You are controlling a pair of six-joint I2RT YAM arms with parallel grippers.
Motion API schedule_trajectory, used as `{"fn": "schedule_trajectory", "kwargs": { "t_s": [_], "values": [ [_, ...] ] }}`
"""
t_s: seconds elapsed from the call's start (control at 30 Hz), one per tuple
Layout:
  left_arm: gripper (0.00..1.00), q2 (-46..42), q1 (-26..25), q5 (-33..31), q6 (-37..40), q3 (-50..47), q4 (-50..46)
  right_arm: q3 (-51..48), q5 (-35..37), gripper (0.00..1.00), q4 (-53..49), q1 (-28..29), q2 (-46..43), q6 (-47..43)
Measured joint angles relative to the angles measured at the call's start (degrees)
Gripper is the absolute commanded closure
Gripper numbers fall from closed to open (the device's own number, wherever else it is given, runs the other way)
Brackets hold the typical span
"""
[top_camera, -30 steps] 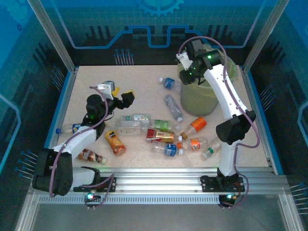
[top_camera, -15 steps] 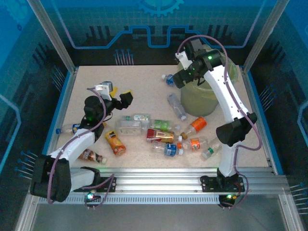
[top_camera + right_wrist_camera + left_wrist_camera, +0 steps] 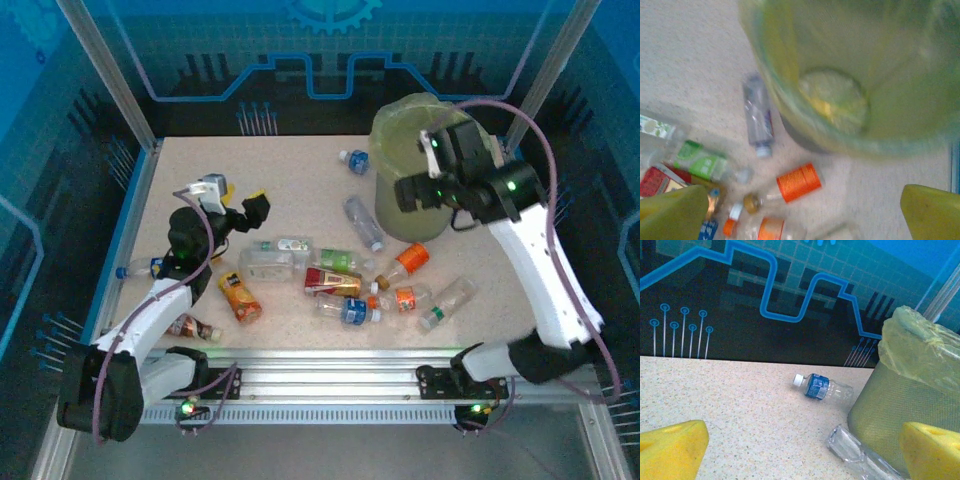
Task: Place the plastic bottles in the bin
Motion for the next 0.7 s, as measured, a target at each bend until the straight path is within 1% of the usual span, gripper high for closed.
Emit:
{"fn": "schedule_trajectory", "kwargs": {
  "t_s": [0.1,0.17,0.37,0.57,0.7],
  "values": [
    [0.01,0.02,0.0,-0.35,-0.13,-0.11,0.22,-7.23,1.68,0.0,-0.94,-0.35,-7.21,5.53],
    [0.01,0.15,0.0,-0.35,-0.44,-0.11,0.42,-13.84,2.4,0.0,-1.09,-1.31,-12.94,10.38],
    [0.01,1.55,0.0,-1.86,-1.79,-0.11,2.27,-28.55,2.51,0.0,-2.75,-4.13,-24.15,22.01],
    [0.01,2.91,0.0,-6.4,-3.04,-0.11,5.51,-41.22,0.33,0.0,-3.06,-6.71,-29.94,31.67],
    [0.01,3.74,0.0,-8.39,-3.3,-0.09,6.36,-49.57,-1.64,0.0,-2.32,-8.33,-30.64,36.15]
  ]
}}
